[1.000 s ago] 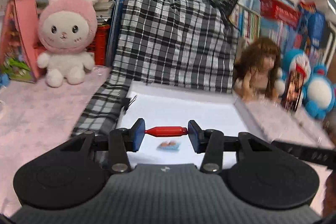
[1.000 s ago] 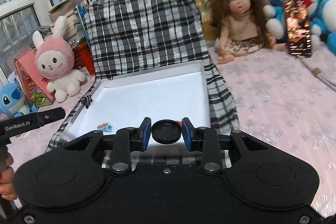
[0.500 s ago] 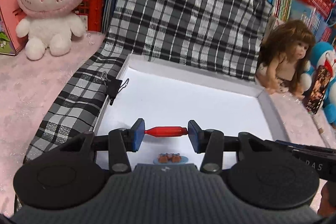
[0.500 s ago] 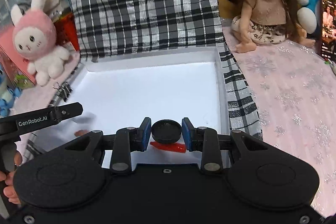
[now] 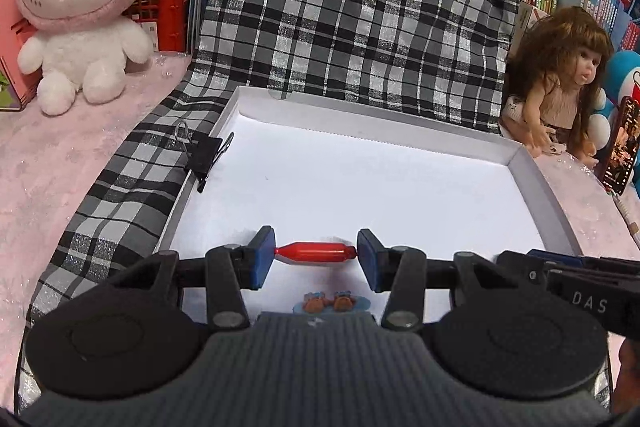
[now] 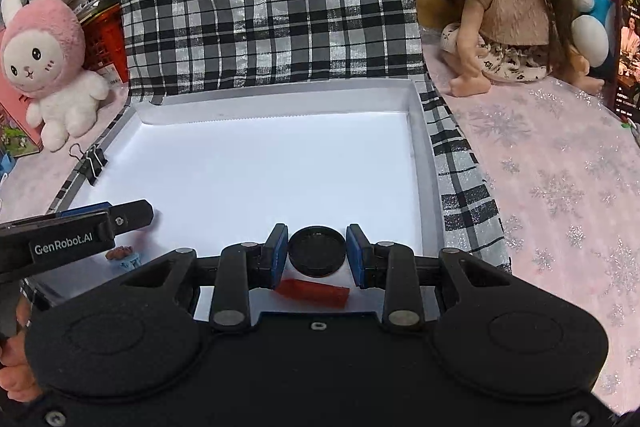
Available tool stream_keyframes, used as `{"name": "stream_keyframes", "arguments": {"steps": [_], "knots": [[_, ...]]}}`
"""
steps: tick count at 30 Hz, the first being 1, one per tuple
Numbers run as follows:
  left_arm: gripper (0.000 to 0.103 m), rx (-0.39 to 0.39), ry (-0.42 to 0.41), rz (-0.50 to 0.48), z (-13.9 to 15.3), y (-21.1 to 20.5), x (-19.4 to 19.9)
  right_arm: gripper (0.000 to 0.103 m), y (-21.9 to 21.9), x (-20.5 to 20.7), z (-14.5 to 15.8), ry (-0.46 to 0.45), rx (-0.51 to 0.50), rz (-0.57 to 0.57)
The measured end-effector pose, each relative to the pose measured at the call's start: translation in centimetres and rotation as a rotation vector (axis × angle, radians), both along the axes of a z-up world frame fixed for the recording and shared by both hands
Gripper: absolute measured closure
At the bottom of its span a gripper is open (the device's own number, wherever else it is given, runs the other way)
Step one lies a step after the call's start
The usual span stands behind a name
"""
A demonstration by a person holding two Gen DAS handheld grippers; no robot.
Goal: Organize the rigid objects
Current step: 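Carry the red carrot in the left tool over the box while the right tool carries the black lid, then open the left tool to drop the carrot while the right tool releases the lid into the box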
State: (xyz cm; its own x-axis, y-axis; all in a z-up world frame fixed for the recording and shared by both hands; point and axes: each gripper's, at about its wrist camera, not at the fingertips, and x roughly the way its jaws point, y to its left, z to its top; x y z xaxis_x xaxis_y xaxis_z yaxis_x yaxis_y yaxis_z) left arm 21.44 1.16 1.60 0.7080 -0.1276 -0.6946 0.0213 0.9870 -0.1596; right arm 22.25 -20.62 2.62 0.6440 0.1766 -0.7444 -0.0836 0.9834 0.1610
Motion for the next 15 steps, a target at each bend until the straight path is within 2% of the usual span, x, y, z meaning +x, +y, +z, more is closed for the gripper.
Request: {"name": "stream_keyframes", "arguments": {"steps": [7,15], "knots": [[0.042,0.027,-0.008,-0.003,-0.34,-0.20,-0.03,0.072,0.45,-0.32,-0.23,-0.016,-0.028,0.013],[0.042,0.050,-0.024,-0.011,-0.52,-0.44,-0.21,0.072,0.44,-0.61,-0.45,-0.027,-0.029,0.018]]}}
